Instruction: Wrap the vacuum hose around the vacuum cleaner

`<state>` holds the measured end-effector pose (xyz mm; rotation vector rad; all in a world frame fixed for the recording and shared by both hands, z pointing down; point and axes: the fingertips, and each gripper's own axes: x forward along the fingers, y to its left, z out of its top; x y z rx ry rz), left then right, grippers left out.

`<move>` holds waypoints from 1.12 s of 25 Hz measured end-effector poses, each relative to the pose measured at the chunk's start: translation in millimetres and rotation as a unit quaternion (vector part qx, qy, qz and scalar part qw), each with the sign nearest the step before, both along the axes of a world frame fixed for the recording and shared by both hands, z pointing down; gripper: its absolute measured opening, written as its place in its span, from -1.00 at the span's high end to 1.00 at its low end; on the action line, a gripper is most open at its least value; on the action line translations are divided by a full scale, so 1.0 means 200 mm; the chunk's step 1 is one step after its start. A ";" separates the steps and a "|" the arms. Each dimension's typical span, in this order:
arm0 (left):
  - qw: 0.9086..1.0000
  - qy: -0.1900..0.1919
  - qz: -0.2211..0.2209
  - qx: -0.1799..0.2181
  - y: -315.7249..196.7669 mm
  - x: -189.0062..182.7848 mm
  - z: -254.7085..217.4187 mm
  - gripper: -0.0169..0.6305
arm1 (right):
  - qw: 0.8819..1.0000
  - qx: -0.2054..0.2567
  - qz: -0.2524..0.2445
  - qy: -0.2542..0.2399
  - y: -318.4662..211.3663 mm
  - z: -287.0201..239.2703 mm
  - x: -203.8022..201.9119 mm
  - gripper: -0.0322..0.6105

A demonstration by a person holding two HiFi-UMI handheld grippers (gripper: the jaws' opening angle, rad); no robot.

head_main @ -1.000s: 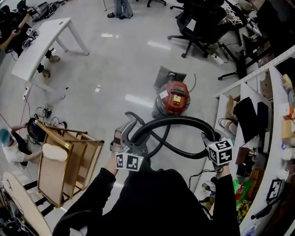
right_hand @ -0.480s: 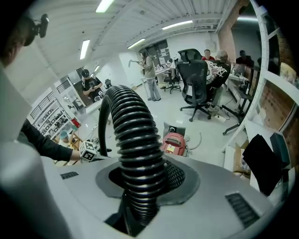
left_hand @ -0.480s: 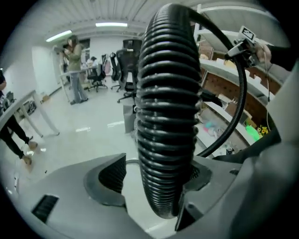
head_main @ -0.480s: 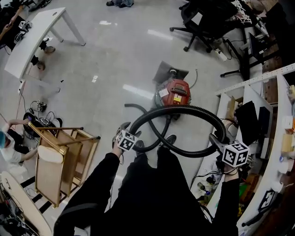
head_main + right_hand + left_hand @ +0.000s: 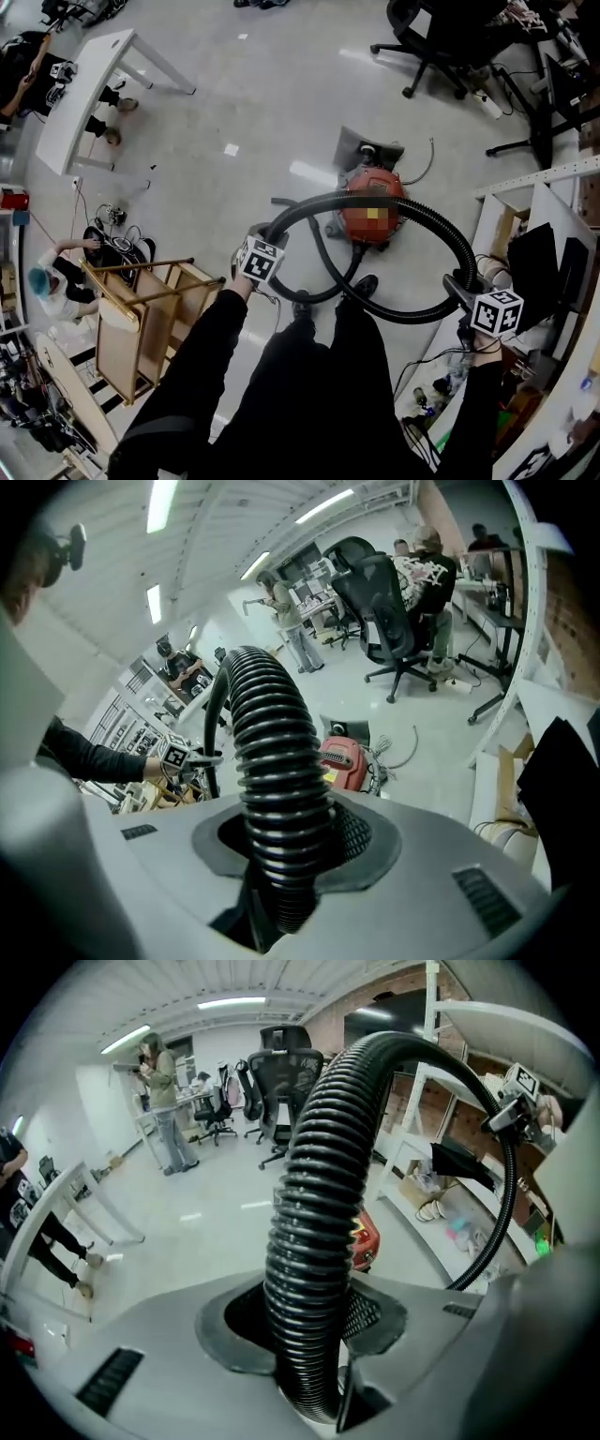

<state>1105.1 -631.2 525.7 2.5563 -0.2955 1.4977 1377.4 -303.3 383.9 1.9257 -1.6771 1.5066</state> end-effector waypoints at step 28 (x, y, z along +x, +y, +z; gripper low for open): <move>0.980 -0.084 0.170 0.063 -0.58 1.38 1.39 0.45 | 0.983 -0.071 0.167 -0.004 -0.10 2.15 1.15 0.47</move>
